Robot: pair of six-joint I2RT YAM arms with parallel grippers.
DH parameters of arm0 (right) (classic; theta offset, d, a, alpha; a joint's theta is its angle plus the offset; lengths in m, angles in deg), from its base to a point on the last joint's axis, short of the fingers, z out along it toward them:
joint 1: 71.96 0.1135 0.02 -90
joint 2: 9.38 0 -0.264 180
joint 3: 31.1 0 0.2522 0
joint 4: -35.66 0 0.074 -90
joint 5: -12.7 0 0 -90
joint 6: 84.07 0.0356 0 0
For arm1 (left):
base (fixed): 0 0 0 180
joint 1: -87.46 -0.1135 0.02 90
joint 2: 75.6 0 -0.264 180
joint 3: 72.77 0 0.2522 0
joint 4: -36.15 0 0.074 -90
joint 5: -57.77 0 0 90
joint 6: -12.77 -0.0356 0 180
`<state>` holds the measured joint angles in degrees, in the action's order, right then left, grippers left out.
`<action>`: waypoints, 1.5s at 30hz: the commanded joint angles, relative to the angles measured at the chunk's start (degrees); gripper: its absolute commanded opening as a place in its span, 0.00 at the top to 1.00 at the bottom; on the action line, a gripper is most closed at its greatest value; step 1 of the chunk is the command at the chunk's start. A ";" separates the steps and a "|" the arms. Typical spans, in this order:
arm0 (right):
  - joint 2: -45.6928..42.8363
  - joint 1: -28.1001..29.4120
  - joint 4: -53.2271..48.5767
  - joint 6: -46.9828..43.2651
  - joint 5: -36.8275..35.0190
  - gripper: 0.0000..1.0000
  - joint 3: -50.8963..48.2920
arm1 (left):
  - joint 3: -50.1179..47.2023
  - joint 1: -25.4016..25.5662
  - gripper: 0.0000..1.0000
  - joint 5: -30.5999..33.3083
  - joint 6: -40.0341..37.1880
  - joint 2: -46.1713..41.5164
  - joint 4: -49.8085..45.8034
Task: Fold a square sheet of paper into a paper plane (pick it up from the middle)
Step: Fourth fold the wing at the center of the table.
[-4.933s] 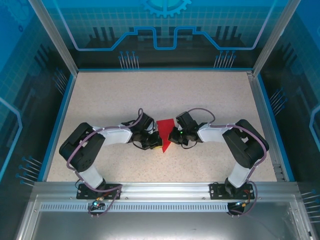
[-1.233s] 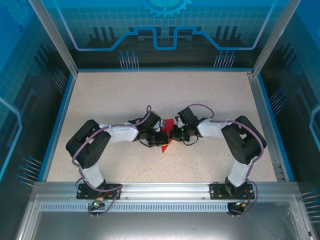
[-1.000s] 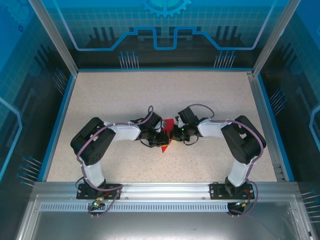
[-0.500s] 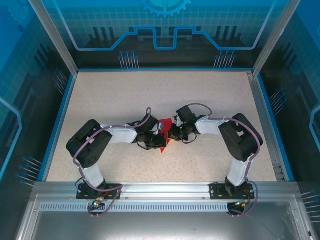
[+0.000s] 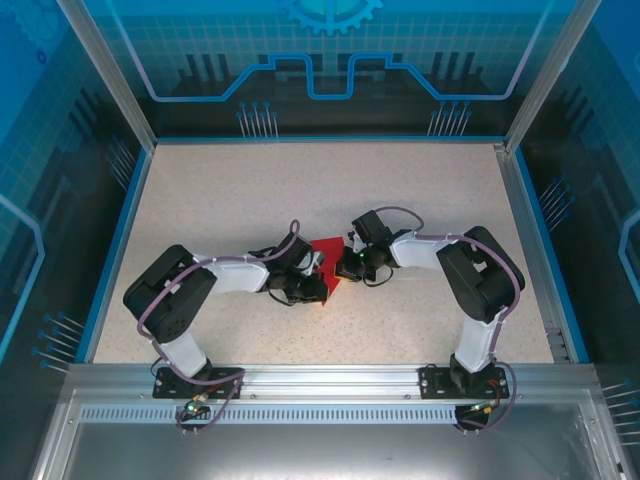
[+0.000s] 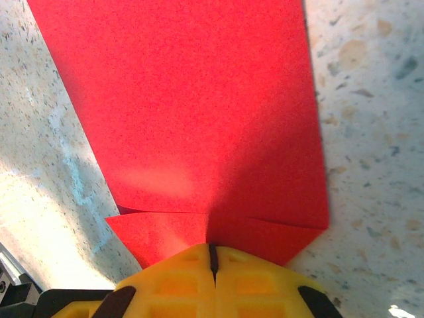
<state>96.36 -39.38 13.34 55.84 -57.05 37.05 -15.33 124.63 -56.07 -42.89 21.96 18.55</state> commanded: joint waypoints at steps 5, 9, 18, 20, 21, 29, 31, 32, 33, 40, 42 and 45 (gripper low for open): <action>5.11 0.38 -6.38 0.73 -9.00 0.97 -2.38 | -2.21 1.66 1.00 -0.95 -2.75 -1.23 -11.37; 4.62 0.80 -6.04 0.81 -9.23 0.97 -2.45 | -1.16 1.68 0.99 0.58 -4.08 -2.12 -13.39; -1.28 2.81 -5.99 4.17 -9.73 0.96 -2.59 | 4.51 1.02 0.78 9.74 -2.49 -10.59 -15.38; -3.47 2.75 -5.64 4.35 -9.65 0.94 -2.21 | 5.09 0.24 0.72 12.52 -0.51 -11.59 -14.06; -4.94 2.67 -5.15 4.37 -9.94 0.93 -2.12 | 5.59 -0.10 0.69 13.64 0.38 -11.85 -13.27; -17.15 -1.57 -1.85 2.28 -11.81 0.54 -5.68 | 7.41 -0.22 0.65 9.57 4.90 -9.65 -2.59; -18.60 -3.95 0.12 0.90 -9.96 0.47 -7.88 | 7.52 -0.17 0.67 8.88 5.62 -8.44 -0.71; -18.73 -4.83 0.69 0.05 -8.80 0.45 -8.41 | 7.59 -0.20 0.68 9.25 5.88 -7.83 -0.63; -18.44 -5.96 1.30 -1.25 -7.00 0.45 -8.76 | 7.72 -0.17 0.69 9.91 6.09 -7.38 -0.80; -12.60 -7.87 0.13 -8.86 1.32 0.46 -4.62 | 8.18 -0.20 0.85 15.89 8.44 -2.83 -2.47; -9.78 -7.84 -0.35 -9.43 2.94 0.48 -2.48 | 8.17 -0.17 0.89 18.08 9.26 -1.90 -3.05; -6.33 -7.53 -0.07 -10.02 5.42 0.52 -0.82 | 7.61 -0.26 0.92 20.98 10.03 -1.58 -3.81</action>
<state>87.46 -46.97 13.67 48.41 -56.50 33.73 -8.66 124.58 -39.46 -34.51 19.95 15.87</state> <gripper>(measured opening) 0.492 0.089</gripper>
